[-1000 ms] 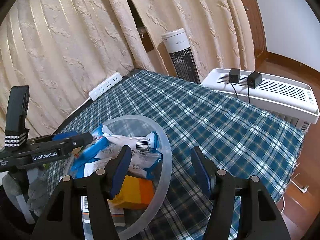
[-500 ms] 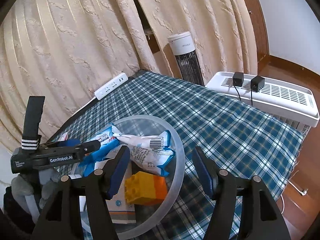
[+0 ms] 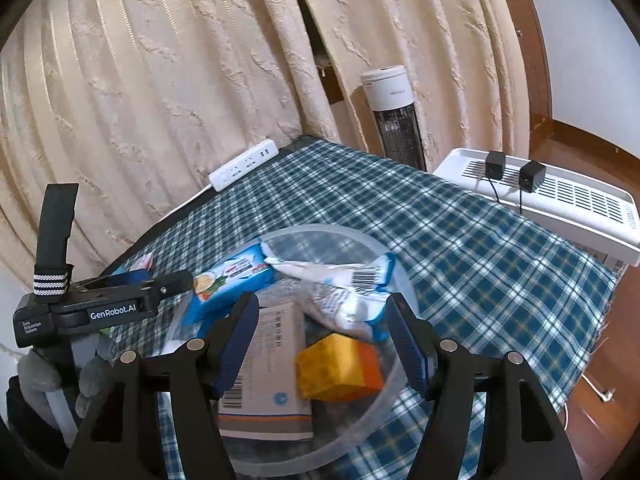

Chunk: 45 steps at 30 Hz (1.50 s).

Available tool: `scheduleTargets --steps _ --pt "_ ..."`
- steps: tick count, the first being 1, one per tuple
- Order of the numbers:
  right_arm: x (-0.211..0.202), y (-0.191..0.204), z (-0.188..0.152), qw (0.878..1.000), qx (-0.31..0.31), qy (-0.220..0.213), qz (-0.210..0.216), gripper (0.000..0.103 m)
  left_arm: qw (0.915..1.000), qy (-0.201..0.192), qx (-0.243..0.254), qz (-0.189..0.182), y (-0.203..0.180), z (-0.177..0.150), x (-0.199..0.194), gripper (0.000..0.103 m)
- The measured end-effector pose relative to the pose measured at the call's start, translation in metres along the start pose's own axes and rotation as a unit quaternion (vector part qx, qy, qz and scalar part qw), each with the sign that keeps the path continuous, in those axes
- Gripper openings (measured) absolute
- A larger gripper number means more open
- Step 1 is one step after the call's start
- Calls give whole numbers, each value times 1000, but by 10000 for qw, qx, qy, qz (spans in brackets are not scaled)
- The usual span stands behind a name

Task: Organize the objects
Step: 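Open the left gripper to release the packet into the basin, then move the left gripper back toward the green dotted block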

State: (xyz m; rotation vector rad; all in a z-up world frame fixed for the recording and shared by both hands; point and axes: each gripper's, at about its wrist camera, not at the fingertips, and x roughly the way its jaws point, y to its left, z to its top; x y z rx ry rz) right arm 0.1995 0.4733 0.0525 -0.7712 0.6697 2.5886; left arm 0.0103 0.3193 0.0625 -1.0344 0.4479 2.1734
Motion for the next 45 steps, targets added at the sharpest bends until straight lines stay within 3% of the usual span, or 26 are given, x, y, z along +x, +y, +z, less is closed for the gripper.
scheduleTargets --steps 6,23,36,45 --pt "0 18 -3 9999 -101 39 118 73 9999 -91 -139 26 17 -10 -11 103" --pt "9 97 -13 9952 -650 267 680 77 9960 -203 -714 496 87 -48 -41 103" --pt "27 149 -22 9881 -991 536 1050 77 9857 -99 -1398 932 163 -81 -51 103" --pt "41 172 -30 9819 -1160 782 1274 77 9788 47 -1549 1338 204 -92 -40 103"
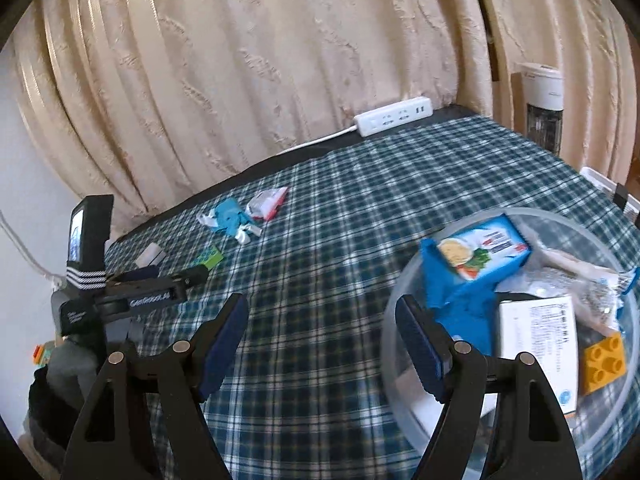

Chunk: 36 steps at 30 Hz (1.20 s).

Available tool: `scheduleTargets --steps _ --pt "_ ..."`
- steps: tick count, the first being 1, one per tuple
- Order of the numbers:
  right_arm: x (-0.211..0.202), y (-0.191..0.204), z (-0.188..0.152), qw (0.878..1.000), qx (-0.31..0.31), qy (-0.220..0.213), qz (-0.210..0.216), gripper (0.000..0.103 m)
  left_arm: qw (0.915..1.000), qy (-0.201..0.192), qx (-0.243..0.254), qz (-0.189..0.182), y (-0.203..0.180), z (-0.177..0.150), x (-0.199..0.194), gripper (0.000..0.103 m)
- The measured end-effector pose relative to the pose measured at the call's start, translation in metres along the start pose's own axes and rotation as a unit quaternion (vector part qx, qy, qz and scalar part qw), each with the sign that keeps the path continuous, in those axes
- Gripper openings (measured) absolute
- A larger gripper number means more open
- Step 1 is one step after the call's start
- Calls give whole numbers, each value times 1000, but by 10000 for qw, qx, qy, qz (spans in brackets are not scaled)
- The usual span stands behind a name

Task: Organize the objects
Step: 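Move the left gripper back toward the green dotted block, then grasp the green dotted block with the left gripper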

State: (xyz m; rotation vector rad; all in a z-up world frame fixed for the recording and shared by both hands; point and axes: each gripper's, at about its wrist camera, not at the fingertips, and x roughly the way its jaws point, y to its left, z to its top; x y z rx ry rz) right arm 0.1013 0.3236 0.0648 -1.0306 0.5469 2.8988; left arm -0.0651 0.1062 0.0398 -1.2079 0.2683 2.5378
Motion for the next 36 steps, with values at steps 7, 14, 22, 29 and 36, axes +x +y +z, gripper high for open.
scheduleTargets --steps 7,14,22,29,36 --pt "13 11 -1 9997 -102 151 135 77 9996 175 -141 140 23 5 25 100" --pt "25 20 -3 9992 -177 269 243 77 9989 329 -191 258 30 10 44 85" --pt "36 20 -2 9989 -159 365 256 77 9989 353 -114 276 28 16 55 73" --pt "41 19 -3 9986 -148 434 253 77 9995 279 -48 147 24 17 56 56" --pt "44 23 -3 9984 -182 475 251 77 9994 304 -24 -187 22 15 53 31"
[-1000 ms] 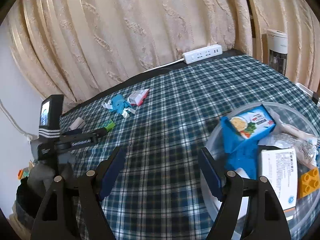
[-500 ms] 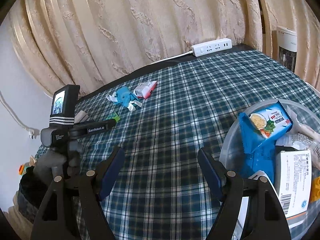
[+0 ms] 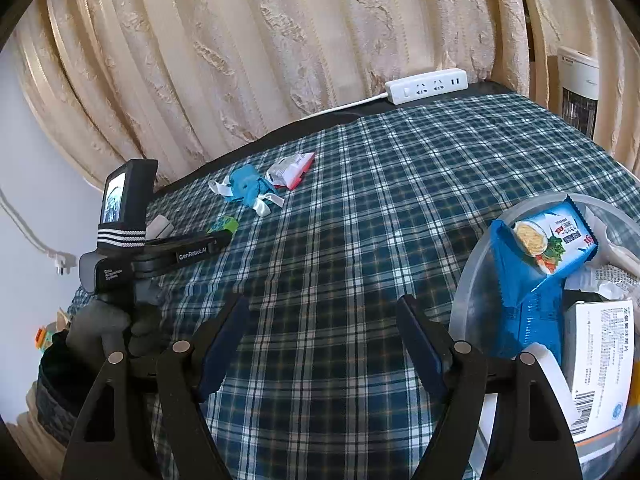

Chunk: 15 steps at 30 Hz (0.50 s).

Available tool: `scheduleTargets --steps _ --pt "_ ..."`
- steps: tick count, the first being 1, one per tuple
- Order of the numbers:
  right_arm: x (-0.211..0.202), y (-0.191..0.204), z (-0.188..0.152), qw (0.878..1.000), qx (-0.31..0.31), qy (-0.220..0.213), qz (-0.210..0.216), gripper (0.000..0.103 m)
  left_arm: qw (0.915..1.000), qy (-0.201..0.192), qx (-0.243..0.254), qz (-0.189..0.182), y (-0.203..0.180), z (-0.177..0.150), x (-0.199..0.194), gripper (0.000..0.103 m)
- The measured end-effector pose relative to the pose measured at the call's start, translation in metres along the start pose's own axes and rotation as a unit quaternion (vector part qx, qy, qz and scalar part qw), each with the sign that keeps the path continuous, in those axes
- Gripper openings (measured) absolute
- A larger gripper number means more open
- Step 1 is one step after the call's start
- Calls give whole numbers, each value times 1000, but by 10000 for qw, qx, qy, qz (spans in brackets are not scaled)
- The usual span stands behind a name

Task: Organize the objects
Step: 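Grasp the green dotted block with the left gripper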

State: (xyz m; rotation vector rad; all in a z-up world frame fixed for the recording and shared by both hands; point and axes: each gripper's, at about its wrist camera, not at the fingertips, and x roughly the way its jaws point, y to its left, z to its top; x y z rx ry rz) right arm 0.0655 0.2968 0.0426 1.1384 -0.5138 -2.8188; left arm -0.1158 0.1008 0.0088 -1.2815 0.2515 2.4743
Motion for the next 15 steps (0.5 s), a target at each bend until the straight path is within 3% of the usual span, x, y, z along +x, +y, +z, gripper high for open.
scheduleTargets --steps 15 --pt "8 8 6 9998 -30 140 135 77 9995 -99 -211 196 13 -8 -22 31"
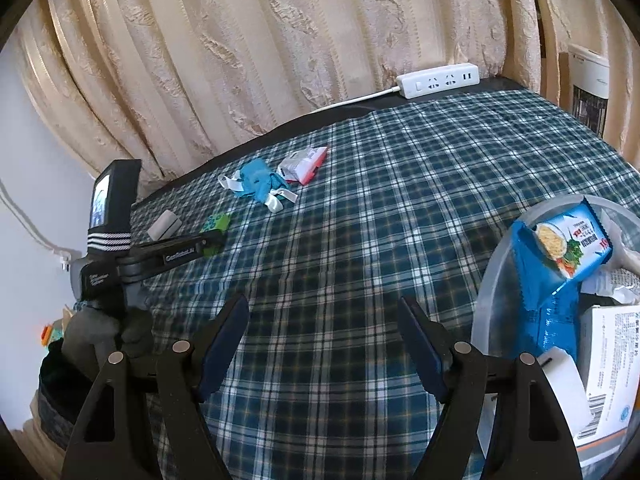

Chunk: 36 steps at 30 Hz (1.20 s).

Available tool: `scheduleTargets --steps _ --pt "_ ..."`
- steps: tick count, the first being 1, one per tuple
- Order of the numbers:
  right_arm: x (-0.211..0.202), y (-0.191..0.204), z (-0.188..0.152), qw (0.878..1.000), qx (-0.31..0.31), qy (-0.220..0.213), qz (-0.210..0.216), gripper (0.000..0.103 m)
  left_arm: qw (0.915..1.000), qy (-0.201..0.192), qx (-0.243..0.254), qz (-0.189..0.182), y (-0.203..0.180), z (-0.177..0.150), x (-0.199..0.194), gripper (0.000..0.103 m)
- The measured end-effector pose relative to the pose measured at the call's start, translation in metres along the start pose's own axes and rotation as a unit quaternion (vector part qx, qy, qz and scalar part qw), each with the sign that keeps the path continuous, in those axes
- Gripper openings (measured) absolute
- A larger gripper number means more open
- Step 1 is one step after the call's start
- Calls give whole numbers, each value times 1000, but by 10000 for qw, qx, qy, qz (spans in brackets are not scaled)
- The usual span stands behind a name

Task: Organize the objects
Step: 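Grasp the green dotted block with the left gripper, then grasp the teal fabric pouch with the right gripper while the left gripper holds the block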

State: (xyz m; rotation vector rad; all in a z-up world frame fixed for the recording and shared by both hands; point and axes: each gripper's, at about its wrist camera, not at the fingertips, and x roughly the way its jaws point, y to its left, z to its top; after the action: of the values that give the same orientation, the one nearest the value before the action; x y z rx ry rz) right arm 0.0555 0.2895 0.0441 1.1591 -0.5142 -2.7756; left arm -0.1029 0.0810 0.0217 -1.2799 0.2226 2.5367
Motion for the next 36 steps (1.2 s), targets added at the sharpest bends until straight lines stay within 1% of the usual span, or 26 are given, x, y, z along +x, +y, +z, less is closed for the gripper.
scheduleTargets --steps 7,10,13,16,20,25,31,36 --pt "5 22 13 9994 -338 -4 28 77 9997 -162 -158 109 12 -10 -22 31" --pt "11 33 22 9987 -505 0 40 77 9992 -250 -214 238 17 -15 -29 31" --pt "23 46 34 9978 -666 12 50 77 9986 -330 -309 266 24 -18 -33 31" --pt "42 58 46 9968 -796 50 56 77 9982 -366 -403 235 31 -19 -34 31" --pt "77 69 59 9958 -890 182 -123 77 9978 -402 -490 179 36 -21 -34 31" --pt "118 71 76 9960 -795 314 -273 77 9974 -460 -513 186 40 -23 -37 31" --pt "158 76 102 9970 -656 408 29 77 9968 -470 -615 217 48 -23 -39 31" --pt "184 84 119 9958 -824 383 81 77 9965 -386 -701 234 53 -25 -35 31"
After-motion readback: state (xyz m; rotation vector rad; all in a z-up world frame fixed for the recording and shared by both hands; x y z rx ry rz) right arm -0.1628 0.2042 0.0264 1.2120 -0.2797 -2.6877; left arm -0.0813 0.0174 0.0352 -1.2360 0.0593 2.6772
